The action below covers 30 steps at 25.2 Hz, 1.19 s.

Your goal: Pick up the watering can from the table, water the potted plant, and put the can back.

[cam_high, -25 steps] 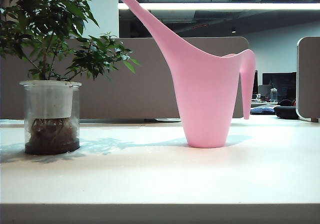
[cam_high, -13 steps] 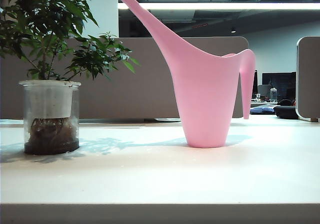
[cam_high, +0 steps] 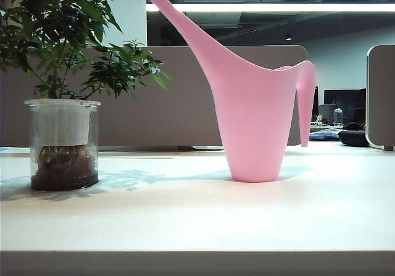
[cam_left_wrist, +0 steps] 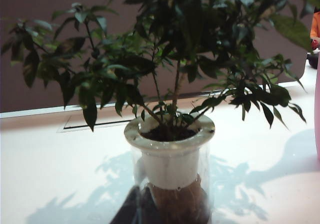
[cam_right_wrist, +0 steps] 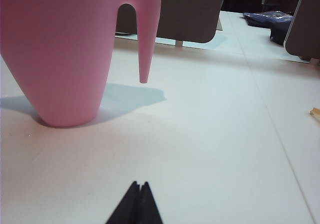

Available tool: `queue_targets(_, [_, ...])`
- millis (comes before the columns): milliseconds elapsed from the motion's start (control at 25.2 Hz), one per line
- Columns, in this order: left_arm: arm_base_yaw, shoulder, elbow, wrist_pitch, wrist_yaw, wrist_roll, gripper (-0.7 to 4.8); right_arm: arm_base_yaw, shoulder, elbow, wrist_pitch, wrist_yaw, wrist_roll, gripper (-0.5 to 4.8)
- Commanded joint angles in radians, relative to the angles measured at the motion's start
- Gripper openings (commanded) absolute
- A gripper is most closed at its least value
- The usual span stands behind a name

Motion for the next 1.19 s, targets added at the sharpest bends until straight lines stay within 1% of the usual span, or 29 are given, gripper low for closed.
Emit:
queue_targets(40, [-0.002,0.001,0.003,-0.010,0.003,0.000,-0.05,0.000,-0.002,-0.006,0.019,0.004,0.000,-0.08])
queue_targets(834, [-0.008,0.001,0.003,-0.011,0.004,0.000,-0.05,0.000,-0.002,-0.006,0.020,0.004,0.000,-0.08])
queue_targets(1073, [0.002,0.001,0.003,-0.012,0.005,0.000,-0.05,-0.013,-0.002,-0.006,0.020,0.004,0.000,-0.08])
queue_targets(1192, [0.028,0.001,0.003,-0.012,0.011,0.000,-0.05,-0.036,-0.002,-0.006,0.020,0.004,0.000,-0.08])
